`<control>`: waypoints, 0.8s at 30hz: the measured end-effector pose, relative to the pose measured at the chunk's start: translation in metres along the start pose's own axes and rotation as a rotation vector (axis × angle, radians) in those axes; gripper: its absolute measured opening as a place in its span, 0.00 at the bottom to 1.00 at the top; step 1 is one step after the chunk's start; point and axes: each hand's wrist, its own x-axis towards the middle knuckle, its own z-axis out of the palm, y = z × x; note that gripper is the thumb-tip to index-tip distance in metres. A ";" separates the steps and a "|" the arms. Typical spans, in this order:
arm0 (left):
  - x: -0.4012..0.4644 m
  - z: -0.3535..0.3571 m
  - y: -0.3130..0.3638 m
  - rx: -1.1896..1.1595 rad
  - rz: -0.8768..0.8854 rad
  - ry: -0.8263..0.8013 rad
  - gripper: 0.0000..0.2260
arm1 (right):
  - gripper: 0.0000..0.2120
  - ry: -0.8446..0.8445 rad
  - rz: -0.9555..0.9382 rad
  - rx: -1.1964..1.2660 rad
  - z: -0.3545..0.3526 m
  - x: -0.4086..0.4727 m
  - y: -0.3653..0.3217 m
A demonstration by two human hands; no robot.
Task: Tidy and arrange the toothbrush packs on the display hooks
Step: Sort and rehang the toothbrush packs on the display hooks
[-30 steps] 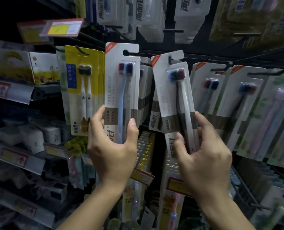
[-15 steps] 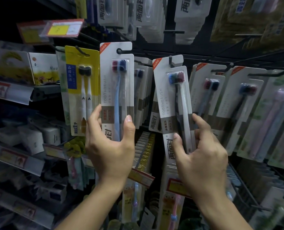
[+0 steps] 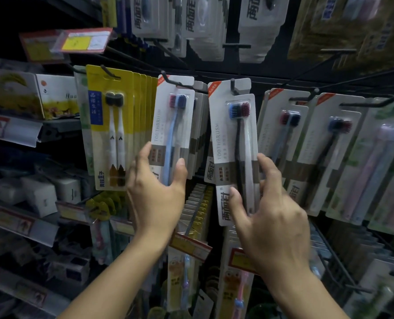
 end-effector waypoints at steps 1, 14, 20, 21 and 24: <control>0.003 0.003 -0.001 0.013 0.006 -0.008 0.31 | 0.31 -0.010 -0.025 -0.020 0.001 0.000 0.000; 0.026 0.019 -0.011 0.187 0.012 -0.061 0.33 | 0.34 -0.159 0.091 -0.169 0.022 0.021 -0.008; 0.040 0.030 -0.009 0.267 0.068 -0.136 0.32 | 0.34 -0.186 0.140 -0.176 0.039 0.037 -0.008; 0.041 0.032 -0.009 0.265 0.068 -0.143 0.32 | 0.34 -0.199 0.144 -0.166 0.042 0.039 -0.007; 0.047 0.040 -0.013 0.252 0.076 -0.154 0.30 | 0.35 -0.232 0.162 -0.155 0.047 0.046 -0.005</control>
